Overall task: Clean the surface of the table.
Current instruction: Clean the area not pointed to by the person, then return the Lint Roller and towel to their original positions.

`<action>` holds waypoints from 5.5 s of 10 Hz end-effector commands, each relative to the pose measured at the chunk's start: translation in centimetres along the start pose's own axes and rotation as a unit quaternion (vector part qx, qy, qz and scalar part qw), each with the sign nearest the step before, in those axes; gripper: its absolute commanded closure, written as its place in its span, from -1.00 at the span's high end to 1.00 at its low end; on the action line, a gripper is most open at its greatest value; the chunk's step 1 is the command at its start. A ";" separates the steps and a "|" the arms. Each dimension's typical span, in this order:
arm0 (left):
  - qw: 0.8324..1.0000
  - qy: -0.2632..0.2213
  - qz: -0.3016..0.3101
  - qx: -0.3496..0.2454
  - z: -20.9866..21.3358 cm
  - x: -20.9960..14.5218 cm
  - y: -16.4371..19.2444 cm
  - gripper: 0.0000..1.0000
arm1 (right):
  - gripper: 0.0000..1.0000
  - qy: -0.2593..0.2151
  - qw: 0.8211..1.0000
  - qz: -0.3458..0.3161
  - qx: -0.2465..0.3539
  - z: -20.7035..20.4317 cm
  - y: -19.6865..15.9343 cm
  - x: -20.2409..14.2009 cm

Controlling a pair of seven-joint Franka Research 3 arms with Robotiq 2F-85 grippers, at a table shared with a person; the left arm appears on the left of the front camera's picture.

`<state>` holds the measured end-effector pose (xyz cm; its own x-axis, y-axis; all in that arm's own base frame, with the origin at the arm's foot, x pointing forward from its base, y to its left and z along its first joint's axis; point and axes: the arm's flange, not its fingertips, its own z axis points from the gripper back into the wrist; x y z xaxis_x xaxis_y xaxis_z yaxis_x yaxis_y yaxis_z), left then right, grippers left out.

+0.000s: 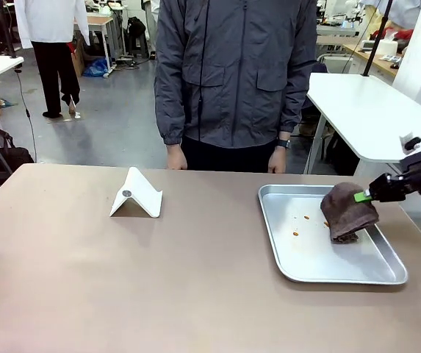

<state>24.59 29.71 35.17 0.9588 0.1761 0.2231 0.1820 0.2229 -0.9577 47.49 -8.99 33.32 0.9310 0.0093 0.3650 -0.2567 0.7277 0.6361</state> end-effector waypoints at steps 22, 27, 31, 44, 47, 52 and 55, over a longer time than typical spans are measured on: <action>1.000 -0.006 0.006 -0.001 0.0 0.1 -0.5 -0.59 | -0.89 0.108 0.978 0.179 -0.009 -18.6 8.2 -1.5; 1.000 -0.006 0.006 -0.001 0.0 0.1 -0.5 -0.59 | -0.89 0.005 0.993 0.111 -0.035 -14.2 3.6 2.0; 1.000 -0.006 0.006 -0.001 0.0 0.1 -0.5 -0.59 | -0.89 0.009 0.997 0.078 -0.017 -7.2 0.8 1.4; 1.000 -0.006 0.006 -0.001 0.0 0.1 -0.5 -0.59 | -0.89 0.007 0.921 -0.042 0.387 7.6 6.4 -6.9; 1.000 -0.006 0.006 -0.001 0.0 0.1 -0.5 -0.59 | -0.89 -0.039 0.915 -0.084 0.392 10.0 5.7 -7.4; 1.000 -0.006 0.006 -0.001 0.0 0.1 -0.5 -0.59 | -0.89 -0.008 0.917 -0.064 0.394 9.6 5.1 -7.6; 1.000 -0.006 0.006 -0.001 0.0 0.1 -0.5 -0.59 | -0.89 -0.008 0.917 -0.064 0.394 9.6 5.1 -7.6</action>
<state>24.57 29.74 35.22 0.9585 0.1769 0.2234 0.1818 0.2239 -0.9575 36.89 -11.97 40.15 0.9638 -0.0747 0.2561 -0.2563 0.0062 0.9666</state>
